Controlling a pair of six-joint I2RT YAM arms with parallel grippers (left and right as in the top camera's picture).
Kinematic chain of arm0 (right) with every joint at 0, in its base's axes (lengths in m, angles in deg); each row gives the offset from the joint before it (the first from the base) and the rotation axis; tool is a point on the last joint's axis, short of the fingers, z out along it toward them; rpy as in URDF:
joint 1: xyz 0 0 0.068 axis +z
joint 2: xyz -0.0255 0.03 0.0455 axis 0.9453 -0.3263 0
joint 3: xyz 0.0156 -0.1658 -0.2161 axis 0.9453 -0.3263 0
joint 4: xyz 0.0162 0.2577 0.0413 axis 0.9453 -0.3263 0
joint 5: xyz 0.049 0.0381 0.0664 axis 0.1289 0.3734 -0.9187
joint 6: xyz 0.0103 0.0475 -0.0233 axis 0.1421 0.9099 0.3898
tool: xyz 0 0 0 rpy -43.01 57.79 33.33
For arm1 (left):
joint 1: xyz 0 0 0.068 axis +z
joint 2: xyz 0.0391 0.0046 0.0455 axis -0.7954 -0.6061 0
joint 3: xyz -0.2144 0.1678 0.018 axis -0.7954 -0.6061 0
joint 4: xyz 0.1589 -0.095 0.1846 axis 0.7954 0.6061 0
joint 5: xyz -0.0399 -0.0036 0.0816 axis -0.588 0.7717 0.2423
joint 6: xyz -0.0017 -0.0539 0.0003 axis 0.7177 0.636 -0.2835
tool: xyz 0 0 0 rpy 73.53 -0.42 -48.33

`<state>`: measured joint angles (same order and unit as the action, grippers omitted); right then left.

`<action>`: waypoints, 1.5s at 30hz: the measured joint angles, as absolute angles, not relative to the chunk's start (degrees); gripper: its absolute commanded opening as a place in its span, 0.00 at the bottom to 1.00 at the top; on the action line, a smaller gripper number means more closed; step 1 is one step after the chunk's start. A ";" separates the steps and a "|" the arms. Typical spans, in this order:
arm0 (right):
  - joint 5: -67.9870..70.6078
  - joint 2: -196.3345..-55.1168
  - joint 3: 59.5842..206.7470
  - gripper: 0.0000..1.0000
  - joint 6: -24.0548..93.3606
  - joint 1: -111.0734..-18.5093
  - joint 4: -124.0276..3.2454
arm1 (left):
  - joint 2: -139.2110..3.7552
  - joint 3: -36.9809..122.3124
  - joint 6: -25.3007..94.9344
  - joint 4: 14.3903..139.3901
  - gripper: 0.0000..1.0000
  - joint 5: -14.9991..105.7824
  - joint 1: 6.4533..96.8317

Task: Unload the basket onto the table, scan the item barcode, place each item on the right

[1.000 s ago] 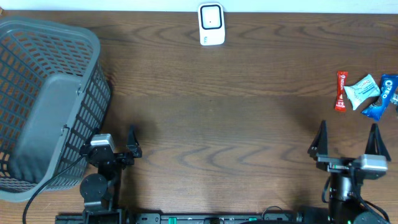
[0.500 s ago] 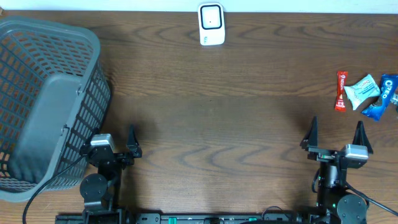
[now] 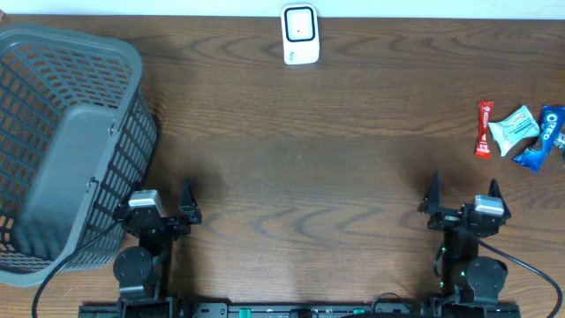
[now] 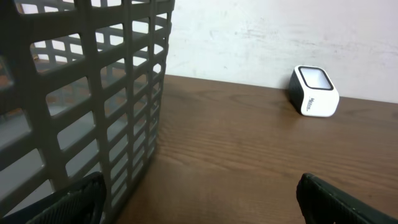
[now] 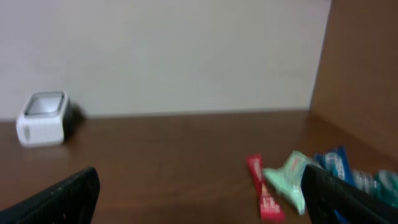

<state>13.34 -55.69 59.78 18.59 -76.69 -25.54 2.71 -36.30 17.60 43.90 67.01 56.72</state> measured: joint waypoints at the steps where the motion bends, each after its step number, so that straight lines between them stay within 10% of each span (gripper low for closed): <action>1: 13.45 -55.66 59.78 0.99 18.57 -76.67 -26.63 | 2.71 -36.30 17.60 43.90 0.98 67.01 56.72; 45: 13.67 -55.66 59.69 0.99 18.57 -76.65 -31.24 | 3.10 -36.26 16.23 44.05 0.98 67.62 53.73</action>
